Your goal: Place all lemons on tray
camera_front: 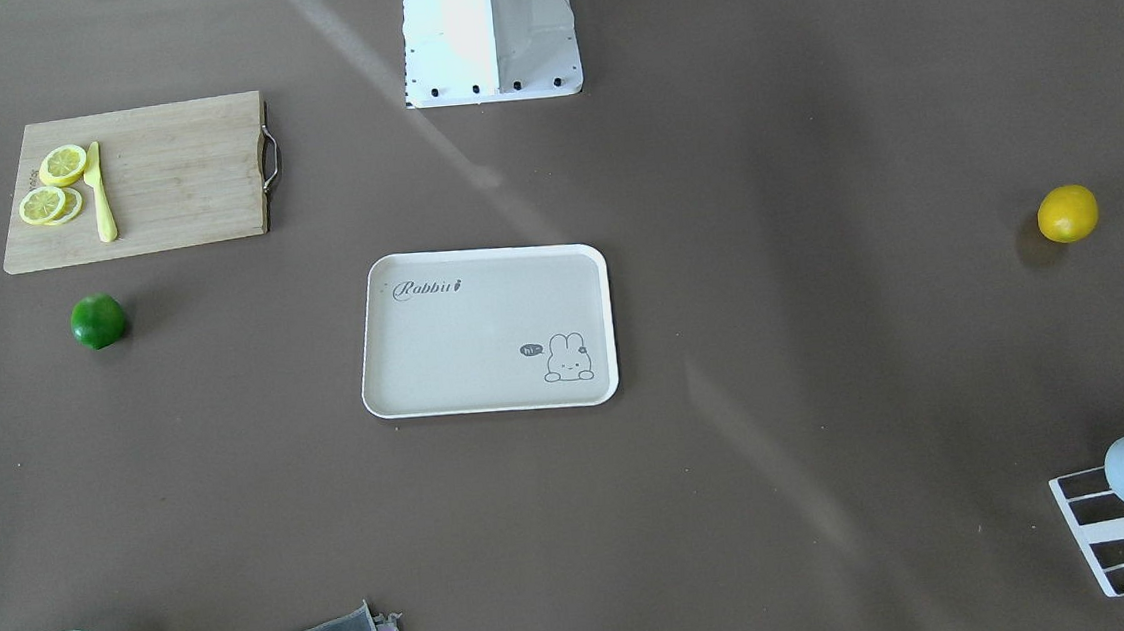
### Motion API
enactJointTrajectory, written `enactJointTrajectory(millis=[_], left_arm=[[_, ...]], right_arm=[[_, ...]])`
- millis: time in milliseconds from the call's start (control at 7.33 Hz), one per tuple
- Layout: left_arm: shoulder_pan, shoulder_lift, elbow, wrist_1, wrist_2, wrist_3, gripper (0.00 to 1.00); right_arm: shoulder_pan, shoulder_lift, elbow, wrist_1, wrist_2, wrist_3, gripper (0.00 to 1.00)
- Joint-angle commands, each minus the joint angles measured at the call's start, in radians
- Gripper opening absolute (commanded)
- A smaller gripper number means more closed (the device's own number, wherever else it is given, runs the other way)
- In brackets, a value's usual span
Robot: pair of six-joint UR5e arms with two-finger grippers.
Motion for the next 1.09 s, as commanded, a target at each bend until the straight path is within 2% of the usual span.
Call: enactJointTrajectory(millis=[0, 273, 682, 955], left_arm=[[0.000, -0.002, 0.001, 0.001, -0.001, 0.000, 0.98], [0.000, -0.015, 0.001, 0.001, -0.001, 0.000, 0.98], [0.002, -0.066, 0.013, -0.012, -0.013, -0.005, 0.98], [0.003, -0.069, 0.062, -0.185, -0.011, 0.000, 0.98]], right_arm=[[0.000, 0.000, 0.000, 0.000, 0.002, 0.001, 1.00], [0.000, 0.002, 0.005, 0.000, 0.005, 0.001, 1.00], [-0.017, 0.075, 0.015, 0.011, 0.006, -0.003, 1.00], [-0.066, 0.080, 0.023, 0.073, 0.044, 0.002, 1.00]])
